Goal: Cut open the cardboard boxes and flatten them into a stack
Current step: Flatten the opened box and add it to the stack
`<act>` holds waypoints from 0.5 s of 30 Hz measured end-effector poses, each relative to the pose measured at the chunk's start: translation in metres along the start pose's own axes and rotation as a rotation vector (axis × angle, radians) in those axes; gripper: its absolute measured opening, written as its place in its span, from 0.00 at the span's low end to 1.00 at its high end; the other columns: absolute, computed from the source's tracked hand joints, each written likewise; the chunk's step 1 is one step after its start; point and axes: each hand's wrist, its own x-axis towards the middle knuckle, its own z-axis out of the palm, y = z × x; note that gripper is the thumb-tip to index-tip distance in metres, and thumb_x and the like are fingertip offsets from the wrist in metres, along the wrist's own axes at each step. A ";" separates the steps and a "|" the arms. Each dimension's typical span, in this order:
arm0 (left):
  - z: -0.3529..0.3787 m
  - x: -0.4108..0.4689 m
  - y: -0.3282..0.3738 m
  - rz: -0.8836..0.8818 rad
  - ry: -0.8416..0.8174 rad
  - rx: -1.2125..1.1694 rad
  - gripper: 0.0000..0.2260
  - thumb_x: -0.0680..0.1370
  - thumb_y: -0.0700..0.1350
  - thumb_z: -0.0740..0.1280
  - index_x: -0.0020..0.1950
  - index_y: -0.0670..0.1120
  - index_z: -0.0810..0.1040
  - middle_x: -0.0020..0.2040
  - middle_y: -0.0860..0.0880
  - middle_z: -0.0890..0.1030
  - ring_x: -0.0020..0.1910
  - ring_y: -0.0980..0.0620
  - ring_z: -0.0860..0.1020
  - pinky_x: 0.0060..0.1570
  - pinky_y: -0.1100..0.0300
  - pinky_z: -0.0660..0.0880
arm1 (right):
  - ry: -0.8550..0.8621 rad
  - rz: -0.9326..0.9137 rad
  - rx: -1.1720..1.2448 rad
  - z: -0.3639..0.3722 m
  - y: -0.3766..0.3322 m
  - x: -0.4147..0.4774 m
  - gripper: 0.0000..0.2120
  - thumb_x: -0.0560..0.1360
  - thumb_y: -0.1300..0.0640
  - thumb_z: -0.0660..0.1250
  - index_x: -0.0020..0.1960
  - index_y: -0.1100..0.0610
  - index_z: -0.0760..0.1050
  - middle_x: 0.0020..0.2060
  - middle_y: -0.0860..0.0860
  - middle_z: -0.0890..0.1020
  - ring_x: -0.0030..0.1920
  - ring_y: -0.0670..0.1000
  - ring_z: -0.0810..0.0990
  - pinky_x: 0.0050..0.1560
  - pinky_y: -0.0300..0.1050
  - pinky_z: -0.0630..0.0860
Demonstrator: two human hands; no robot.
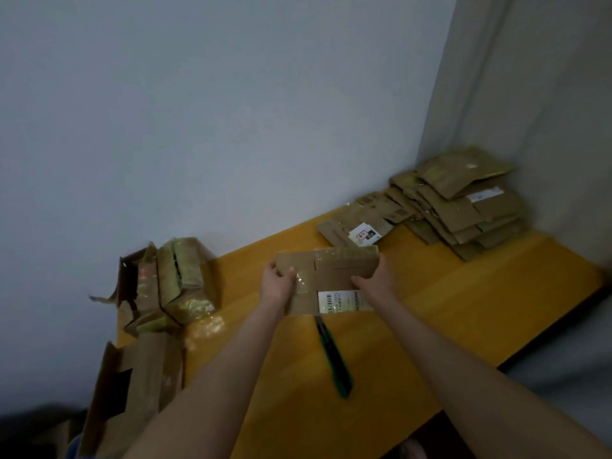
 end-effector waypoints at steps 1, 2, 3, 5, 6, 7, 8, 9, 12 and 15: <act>0.015 0.002 0.002 -0.009 -0.034 0.028 0.21 0.79 0.41 0.66 0.71 0.42 0.67 0.62 0.41 0.77 0.56 0.43 0.77 0.51 0.52 0.75 | 0.024 -0.005 -0.004 -0.010 0.002 0.009 0.38 0.73 0.62 0.71 0.76 0.55 0.55 0.68 0.55 0.70 0.65 0.56 0.73 0.56 0.48 0.74; 0.033 0.005 0.004 -0.020 -0.068 0.039 0.20 0.79 0.41 0.67 0.70 0.42 0.67 0.62 0.41 0.77 0.56 0.43 0.77 0.50 0.53 0.75 | 0.042 -0.010 -0.013 -0.021 0.005 0.020 0.38 0.73 0.63 0.70 0.77 0.55 0.54 0.68 0.55 0.70 0.64 0.56 0.73 0.55 0.48 0.74; 0.051 0.008 0.005 -0.035 -0.094 0.045 0.19 0.78 0.40 0.67 0.68 0.41 0.68 0.61 0.41 0.77 0.55 0.44 0.77 0.50 0.53 0.75 | 0.054 -0.015 -0.030 -0.032 0.007 0.033 0.38 0.73 0.64 0.70 0.77 0.54 0.54 0.68 0.56 0.69 0.65 0.57 0.73 0.56 0.49 0.75; 0.089 0.017 0.007 -0.068 -0.123 0.065 0.18 0.77 0.40 0.68 0.66 0.41 0.69 0.61 0.40 0.77 0.55 0.44 0.77 0.51 0.52 0.75 | 0.077 -0.019 -0.136 -0.054 0.011 0.062 0.39 0.73 0.62 0.70 0.77 0.53 0.52 0.69 0.57 0.67 0.66 0.58 0.71 0.59 0.53 0.75; 0.108 0.022 0.009 -0.092 -0.131 0.077 0.19 0.77 0.40 0.69 0.66 0.41 0.69 0.61 0.41 0.77 0.57 0.44 0.77 0.53 0.51 0.75 | 0.098 -0.013 -0.247 -0.065 0.014 0.078 0.40 0.74 0.59 0.70 0.78 0.53 0.50 0.70 0.58 0.66 0.67 0.59 0.70 0.61 0.55 0.73; 0.128 0.028 0.009 -0.113 -0.132 0.078 0.20 0.77 0.41 0.69 0.67 0.41 0.69 0.61 0.42 0.77 0.58 0.43 0.77 0.55 0.49 0.75 | 0.125 -0.011 -0.382 -0.076 0.019 0.095 0.41 0.74 0.56 0.70 0.78 0.53 0.49 0.71 0.58 0.64 0.68 0.59 0.68 0.62 0.55 0.71; 0.149 0.035 0.010 -0.131 -0.134 0.071 0.20 0.76 0.40 0.70 0.67 0.42 0.69 0.62 0.42 0.77 0.59 0.43 0.76 0.57 0.48 0.75 | 0.141 -0.015 -0.508 -0.088 0.024 0.113 0.41 0.75 0.53 0.69 0.78 0.53 0.48 0.72 0.58 0.63 0.69 0.59 0.66 0.63 0.54 0.69; 0.169 0.041 0.009 -0.148 -0.133 0.064 0.21 0.76 0.40 0.70 0.67 0.42 0.70 0.62 0.42 0.77 0.60 0.42 0.76 0.59 0.47 0.75 | 0.143 -0.021 -0.604 -0.098 0.029 0.131 0.40 0.75 0.51 0.68 0.78 0.53 0.47 0.73 0.57 0.62 0.68 0.59 0.65 0.62 0.53 0.68; 0.227 0.058 0.010 -0.190 -0.109 0.062 0.21 0.76 0.40 0.70 0.67 0.41 0.69 0.63 0.40 0.77 0.63 0.40 0.75 0.63 0.44 0.73 | 0.104 -0.013 -0.764 -0.126 0.042 0.187 0.40 0.76 0.51 0.67 0.78 0.53 0.45 0.72 0.56 0.62 0.68 0.59 0.65 0.61 0.52 0.68; 0.272 0.075 0.015 -0.208 -0.073 0.045 0.21 0.77 0.40 0.70 0.67 0.40 0.68 0.63 0.40 0.76 0.62 0.41 0.75 0.63 0.44 0.73 | 0.080 -0.039 -0.862 -0.142 0.048 0.236 0.39 0.76 0.51 0.65 0.78 0.53 0.44 0.72 0.57 0.63 0.67 0.59 0.66 0.61 0.54 0.68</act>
